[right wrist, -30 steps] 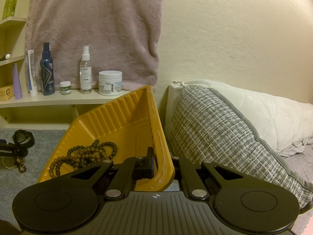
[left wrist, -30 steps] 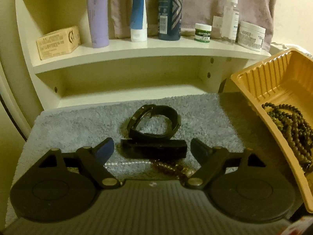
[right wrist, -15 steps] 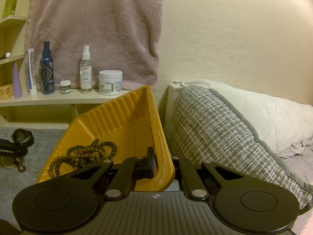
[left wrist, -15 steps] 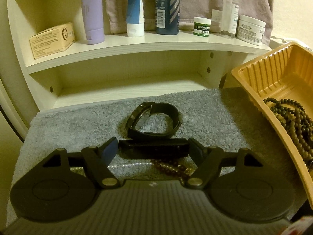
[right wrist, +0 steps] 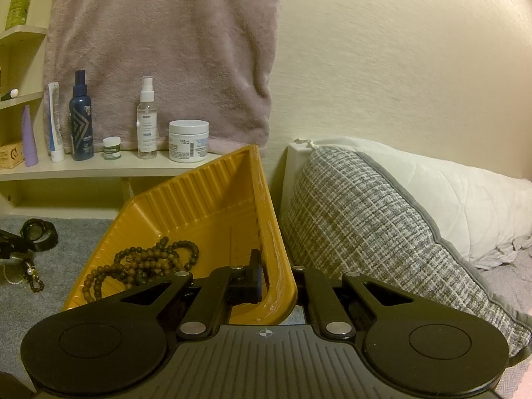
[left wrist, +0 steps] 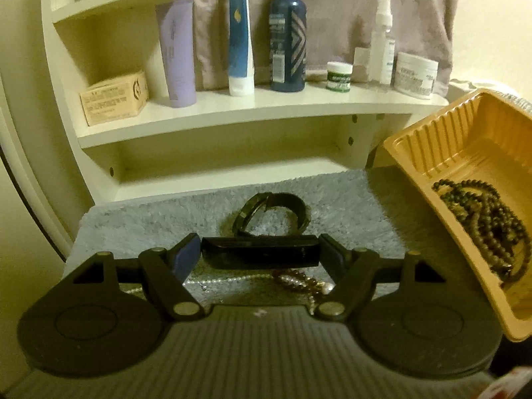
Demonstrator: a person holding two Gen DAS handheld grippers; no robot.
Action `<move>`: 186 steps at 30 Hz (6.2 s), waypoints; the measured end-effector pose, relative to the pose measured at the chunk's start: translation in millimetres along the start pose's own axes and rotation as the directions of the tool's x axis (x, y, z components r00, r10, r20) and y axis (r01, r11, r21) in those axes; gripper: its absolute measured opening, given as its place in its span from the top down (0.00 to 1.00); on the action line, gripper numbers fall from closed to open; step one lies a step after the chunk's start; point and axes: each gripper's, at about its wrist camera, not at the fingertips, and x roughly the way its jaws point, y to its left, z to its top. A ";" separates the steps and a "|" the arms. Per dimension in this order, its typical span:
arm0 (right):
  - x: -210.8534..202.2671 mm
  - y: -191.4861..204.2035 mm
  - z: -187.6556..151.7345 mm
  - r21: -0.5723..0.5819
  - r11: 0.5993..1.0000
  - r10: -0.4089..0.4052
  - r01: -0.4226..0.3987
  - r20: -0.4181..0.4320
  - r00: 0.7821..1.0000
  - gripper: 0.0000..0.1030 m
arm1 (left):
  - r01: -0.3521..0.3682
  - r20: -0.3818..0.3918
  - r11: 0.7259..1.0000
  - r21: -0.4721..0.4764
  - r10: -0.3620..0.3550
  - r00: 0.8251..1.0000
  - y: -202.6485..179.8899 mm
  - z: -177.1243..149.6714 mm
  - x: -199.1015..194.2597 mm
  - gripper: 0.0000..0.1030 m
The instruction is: Organize jewelry
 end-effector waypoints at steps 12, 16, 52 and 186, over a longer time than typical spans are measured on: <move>0.1 0.2 1.1 0.001 1.000 0.004 -0.004 0.003 1.000 0.95 | 0.032 0.027 0.999 0.005 -0.032 0.999 -9.6 15.3 -14.9 0.28; -0.1 0.4 1.5 0.003 1.000 0.006 -0.006 0.002 1.000 0.95 | 0.063 0.031 0.998 0.016 -0.063 0.998 -15.6 17.9 -18.1 0.28; 0.5 -1.5 -1.1 0.021 1.000 0.007 -0.007 -0.004 1.000 0.95 | 0.561 -0.121 0.770 0.305 -0.553 0.824 -153.4 36.7 -21.8 0.27; 4.4 -5.5 -5.4 0.023 1.000 -0.005 0.006 -0.019 1.000 0.94 | 0.062 -0.048 0.951 0.303 -0.049 0.998 -12.1 -55.3 -30.4 0.79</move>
